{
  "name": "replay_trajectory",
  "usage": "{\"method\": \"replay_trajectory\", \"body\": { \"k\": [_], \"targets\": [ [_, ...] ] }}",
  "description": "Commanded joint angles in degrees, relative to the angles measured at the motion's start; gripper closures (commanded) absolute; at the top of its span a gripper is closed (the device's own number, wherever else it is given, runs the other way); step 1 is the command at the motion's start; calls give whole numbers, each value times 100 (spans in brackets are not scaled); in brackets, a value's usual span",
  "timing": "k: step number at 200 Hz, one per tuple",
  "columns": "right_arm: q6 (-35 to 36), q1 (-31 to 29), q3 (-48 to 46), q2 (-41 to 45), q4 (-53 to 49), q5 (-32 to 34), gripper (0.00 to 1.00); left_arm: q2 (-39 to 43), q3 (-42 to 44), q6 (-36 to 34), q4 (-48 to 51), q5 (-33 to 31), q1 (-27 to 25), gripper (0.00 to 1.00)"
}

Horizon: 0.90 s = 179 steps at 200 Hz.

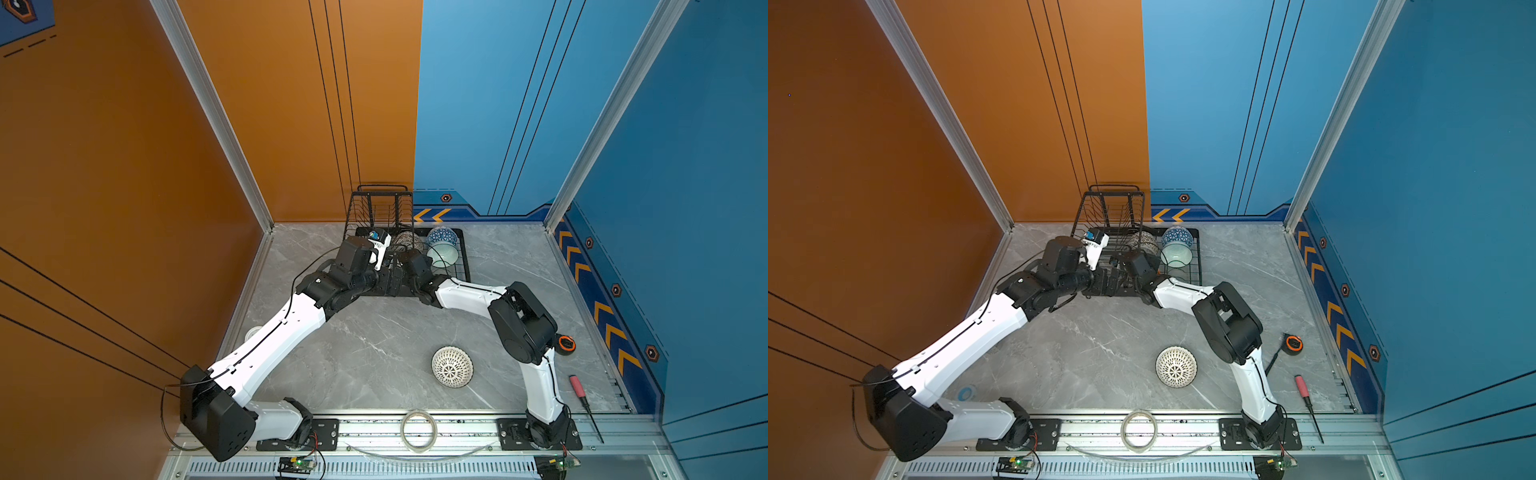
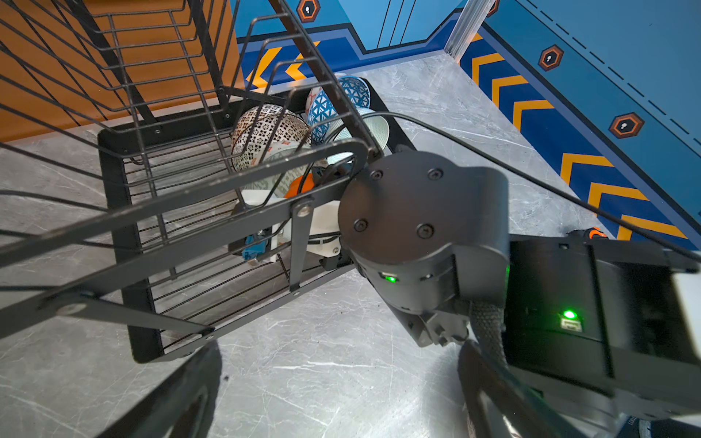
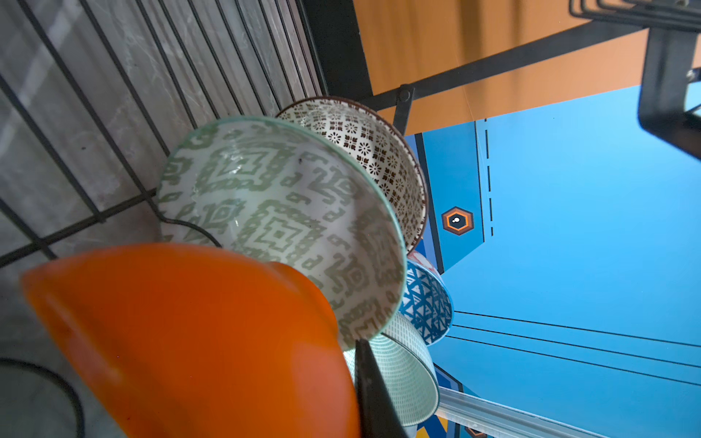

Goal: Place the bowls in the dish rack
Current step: 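Lower the orange bowl into the rack beside the green-patterned bowl with the right gripper, then settle the orange bowl upright in the rack slot with the right gripper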

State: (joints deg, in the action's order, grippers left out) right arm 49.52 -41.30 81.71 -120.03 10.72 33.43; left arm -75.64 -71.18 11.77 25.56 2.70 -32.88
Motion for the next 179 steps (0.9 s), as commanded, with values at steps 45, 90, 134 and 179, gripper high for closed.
{"method": "replay_trajectory", "body": {
  "k": [45, 90, 134, 179],
  "targets": [
    [-477, -54, -375, -110, 220, -332, 100, 59, 45, -35, 142, 74, 63, 2],
    [-726, -12, -541, 4, -93, -760, 100, 71, 44, -37, 168, 64, 64, 2],
    [-961, 25, -505, 82, -489, -1085, 100, 66, 57, -34, 170, 68, 65, 2],
    [-1056, 51, -450, 81, -654, -1104, 97, 79, 76, -26, 176, 74, 64, 2]
  ]
}}
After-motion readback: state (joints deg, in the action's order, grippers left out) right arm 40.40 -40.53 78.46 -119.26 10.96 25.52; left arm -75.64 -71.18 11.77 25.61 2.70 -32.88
